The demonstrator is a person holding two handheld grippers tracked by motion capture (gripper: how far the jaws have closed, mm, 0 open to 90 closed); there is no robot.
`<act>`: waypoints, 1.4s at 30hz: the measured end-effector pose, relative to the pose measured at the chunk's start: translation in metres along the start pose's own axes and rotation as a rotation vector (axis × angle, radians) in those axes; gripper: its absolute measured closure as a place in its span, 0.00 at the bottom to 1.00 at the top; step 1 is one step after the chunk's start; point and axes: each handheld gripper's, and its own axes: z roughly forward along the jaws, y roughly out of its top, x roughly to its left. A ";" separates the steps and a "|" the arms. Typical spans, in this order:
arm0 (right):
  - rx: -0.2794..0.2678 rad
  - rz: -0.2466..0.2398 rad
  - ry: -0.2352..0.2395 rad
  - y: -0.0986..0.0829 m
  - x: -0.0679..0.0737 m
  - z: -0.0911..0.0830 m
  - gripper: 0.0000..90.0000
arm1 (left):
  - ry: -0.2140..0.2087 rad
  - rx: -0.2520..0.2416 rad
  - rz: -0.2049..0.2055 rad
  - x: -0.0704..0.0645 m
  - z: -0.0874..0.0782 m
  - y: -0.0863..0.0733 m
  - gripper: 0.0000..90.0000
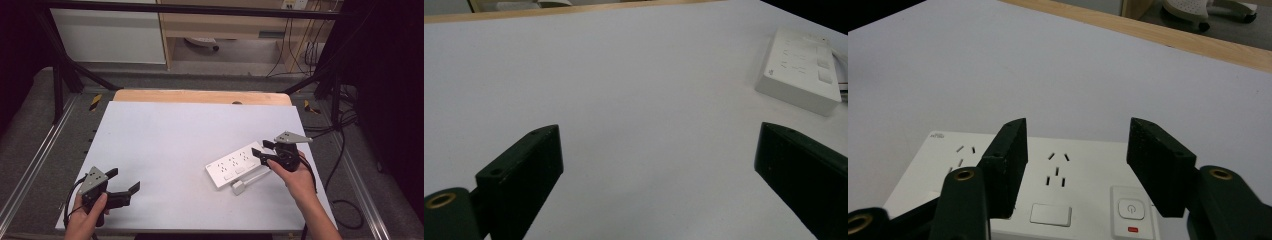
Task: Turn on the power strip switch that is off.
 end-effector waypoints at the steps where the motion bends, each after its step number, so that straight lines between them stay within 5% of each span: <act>1: 0.000 0.000 0.000 0.000 0.000 0.000 0.51 | 0.000 -0.003 -0.001 0.000 0.000 0.000 0.06; 42: -0.029 0.055 -0.007 -0.036 -0.005 0.006 0.93 | 0.000 0.004 -0.003 0.001 0.000 0.000 0.06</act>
